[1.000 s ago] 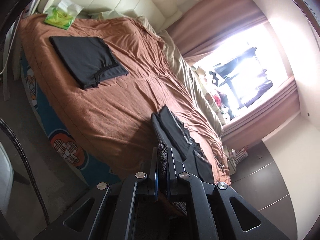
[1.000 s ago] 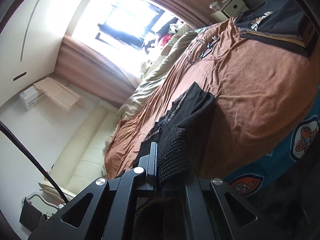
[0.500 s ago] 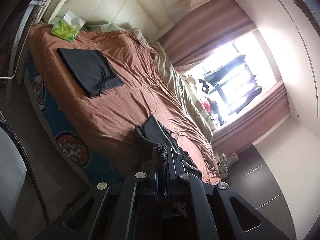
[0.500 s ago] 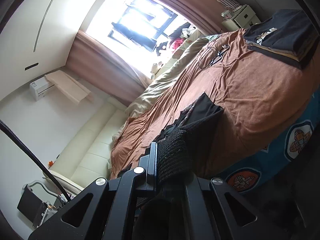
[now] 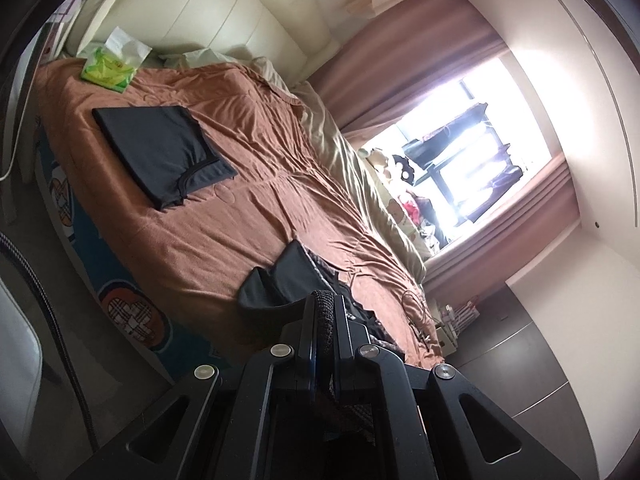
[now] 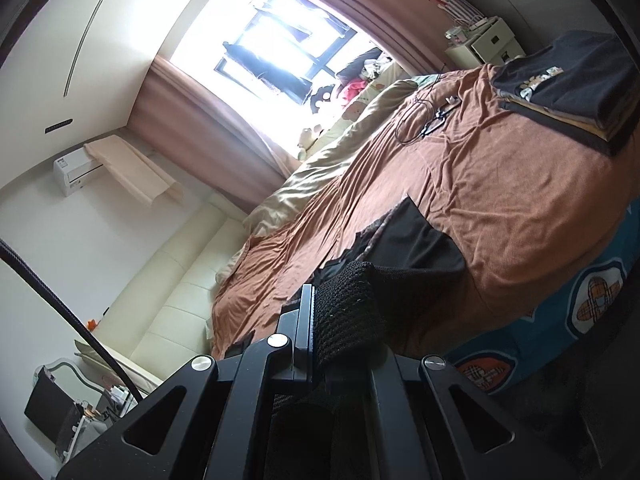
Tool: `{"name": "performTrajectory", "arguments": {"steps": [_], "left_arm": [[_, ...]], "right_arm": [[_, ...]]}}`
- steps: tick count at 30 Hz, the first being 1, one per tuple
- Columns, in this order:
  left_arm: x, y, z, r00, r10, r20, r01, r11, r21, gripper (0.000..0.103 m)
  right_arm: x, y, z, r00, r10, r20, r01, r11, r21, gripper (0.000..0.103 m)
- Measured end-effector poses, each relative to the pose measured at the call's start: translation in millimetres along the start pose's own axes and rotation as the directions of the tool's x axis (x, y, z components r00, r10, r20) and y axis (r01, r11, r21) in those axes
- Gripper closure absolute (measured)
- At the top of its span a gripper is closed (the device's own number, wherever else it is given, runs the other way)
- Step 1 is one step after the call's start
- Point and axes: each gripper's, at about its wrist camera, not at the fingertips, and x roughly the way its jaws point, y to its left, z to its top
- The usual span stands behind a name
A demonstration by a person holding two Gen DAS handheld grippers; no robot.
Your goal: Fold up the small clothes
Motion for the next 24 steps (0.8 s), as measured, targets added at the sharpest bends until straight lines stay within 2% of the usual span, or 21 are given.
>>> {"name": "performTrajectory", "arguments": {"steps": [6,13,24], "left_arm": [[47.9,-17.6,24.3,1.0,0.019,-0.006,-0.019,0.999,0.042,0.098],[119.3,-27.0,50.0,0.996,0.074,-0.05,-0.07,0.995,0.075,0.098],[217.1,-3.2,69.4,0.974,0.184,-0.135,-0.173,0.98,0.094,0.098]], "right_arm": [[41.7,3.7,32.3,1.0,-0.021,-0.009,0.021,1.0,-0.023,0.103],[108.3,13.8,67.0,0.996,-0.072,-0.053,0.069,0.996,-0.055,0.103],[214.2,16.1,101.1,0.976,-0.179,-0.126,0.17,0.982,-0.083,0.103]]}}
